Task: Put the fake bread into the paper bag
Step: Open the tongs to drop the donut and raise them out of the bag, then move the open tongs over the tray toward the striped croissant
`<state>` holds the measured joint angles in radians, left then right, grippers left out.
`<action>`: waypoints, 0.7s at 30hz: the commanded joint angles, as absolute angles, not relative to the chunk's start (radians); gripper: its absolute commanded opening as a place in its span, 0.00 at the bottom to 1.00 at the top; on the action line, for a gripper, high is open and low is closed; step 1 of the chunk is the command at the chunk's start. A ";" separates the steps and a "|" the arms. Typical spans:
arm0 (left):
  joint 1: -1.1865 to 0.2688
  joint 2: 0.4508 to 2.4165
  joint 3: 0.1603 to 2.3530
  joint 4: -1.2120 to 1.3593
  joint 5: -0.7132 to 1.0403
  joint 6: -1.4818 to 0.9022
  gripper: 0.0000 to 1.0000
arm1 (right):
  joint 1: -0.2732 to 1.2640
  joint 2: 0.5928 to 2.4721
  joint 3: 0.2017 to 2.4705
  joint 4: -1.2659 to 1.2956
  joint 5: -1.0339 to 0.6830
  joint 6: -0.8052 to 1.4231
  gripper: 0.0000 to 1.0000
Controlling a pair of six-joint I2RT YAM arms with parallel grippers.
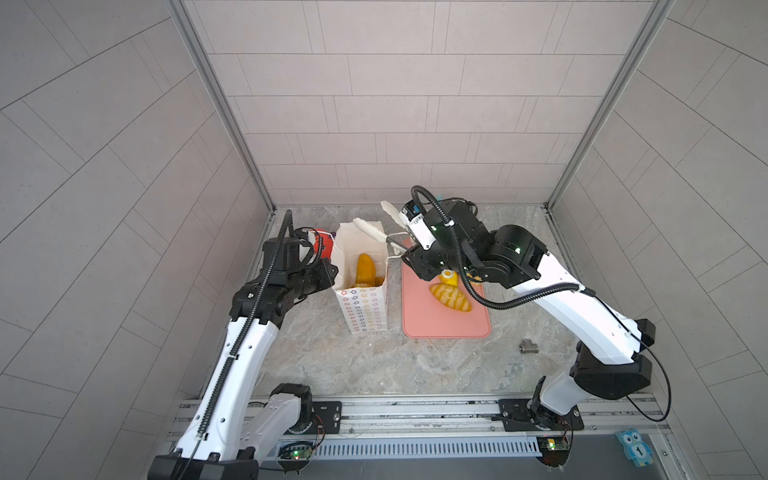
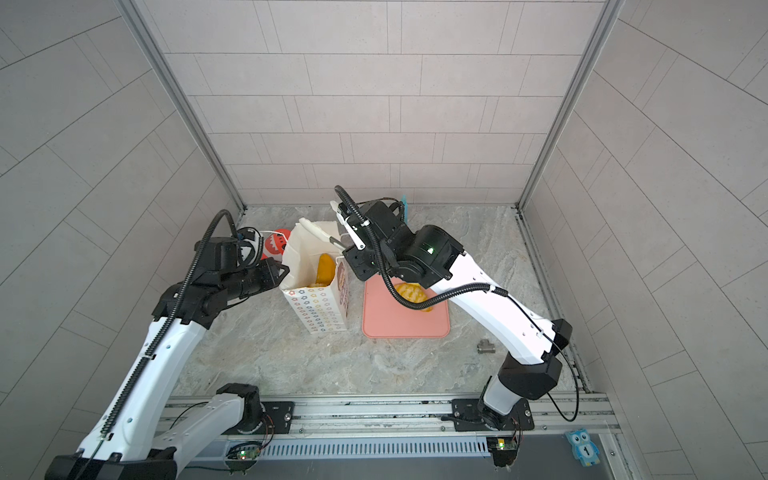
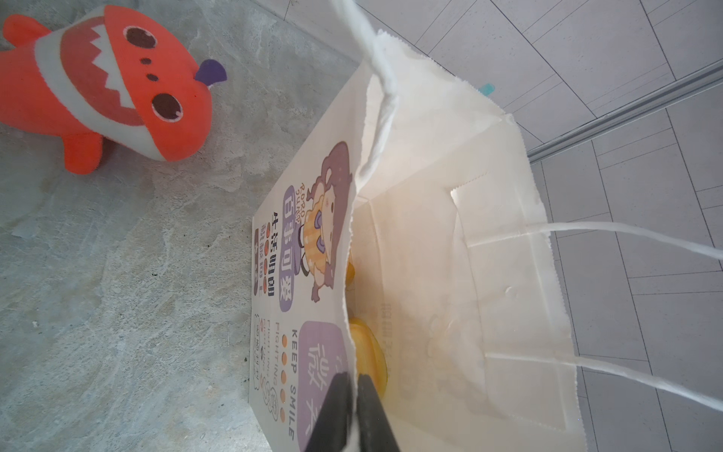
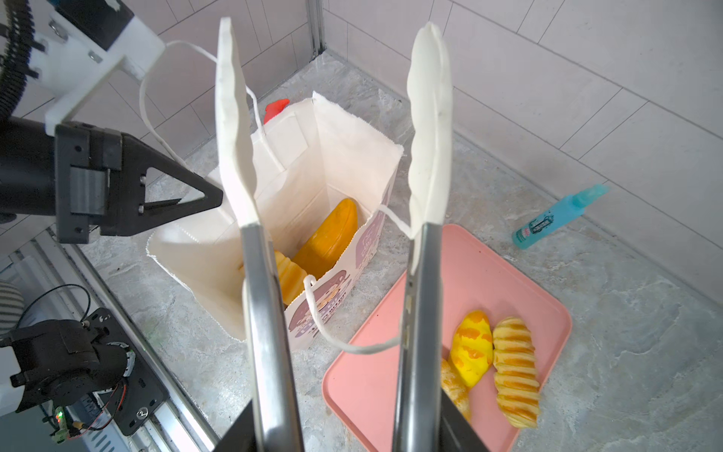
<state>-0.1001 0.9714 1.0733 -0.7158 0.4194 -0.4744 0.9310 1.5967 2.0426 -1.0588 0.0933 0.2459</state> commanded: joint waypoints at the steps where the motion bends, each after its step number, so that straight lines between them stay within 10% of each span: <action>1: -0.096 0.954 1.085 -0.723 0.420 -0.474 0.12 | 0.932 1.546 2.074 -1.034 0.148 0.223 0.54; 21: -0.096 0.963 1.089 -0.720 0.423 -0.474 0.12 | 0.686 1.387 1.887 -1.028 0.144 0.236 0.53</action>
<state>-0.1001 0.9714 1.0733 -0.7158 0.4194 -0.4747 0.7181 1.4200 1.9137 -1.0546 0.1577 0.2237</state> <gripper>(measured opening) 0.115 0.527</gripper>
